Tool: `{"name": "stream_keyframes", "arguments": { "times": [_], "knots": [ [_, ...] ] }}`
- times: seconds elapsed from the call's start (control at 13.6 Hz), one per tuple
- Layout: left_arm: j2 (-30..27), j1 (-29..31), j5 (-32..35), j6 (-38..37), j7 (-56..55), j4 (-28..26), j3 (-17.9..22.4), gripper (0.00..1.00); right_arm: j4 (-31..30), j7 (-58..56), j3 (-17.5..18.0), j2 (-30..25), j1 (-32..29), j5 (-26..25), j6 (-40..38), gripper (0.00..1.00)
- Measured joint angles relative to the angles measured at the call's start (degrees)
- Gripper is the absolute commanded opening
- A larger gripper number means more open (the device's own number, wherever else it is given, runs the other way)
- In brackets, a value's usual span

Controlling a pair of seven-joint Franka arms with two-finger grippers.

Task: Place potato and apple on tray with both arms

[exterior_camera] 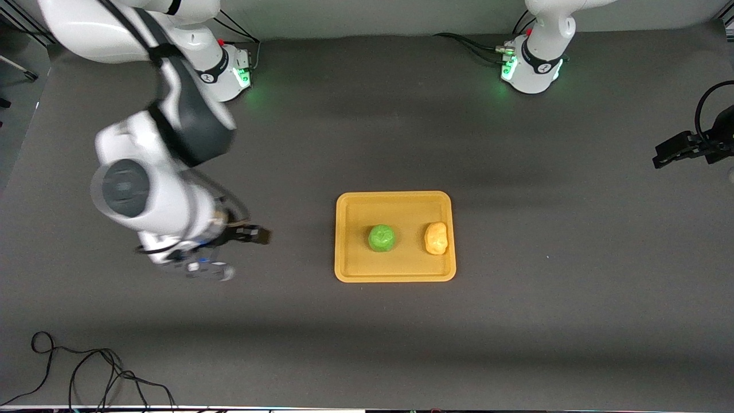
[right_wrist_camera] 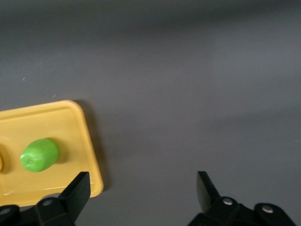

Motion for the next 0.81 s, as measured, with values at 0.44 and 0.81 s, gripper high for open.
{"name": "stream_keyframes", "arguments": {
  "times": [0.44, 0.81],
  "knots": [
    [-0.4, -0.6, -0.1, 4.1, 0.0, -1.6, 0.1, 1.0, -9.1, -14.1, -16.0, -15.6, -0.3, 1.9, -2.4, 1.0],
    [-0.4, -0.7, -0.1, 5.0, 0.0, -1.8, 0.1, 1.0, -19.0, -16.9, -20.1, -25.9, -0.2, 2.0, -1.9, 1.0]
  ]
}}
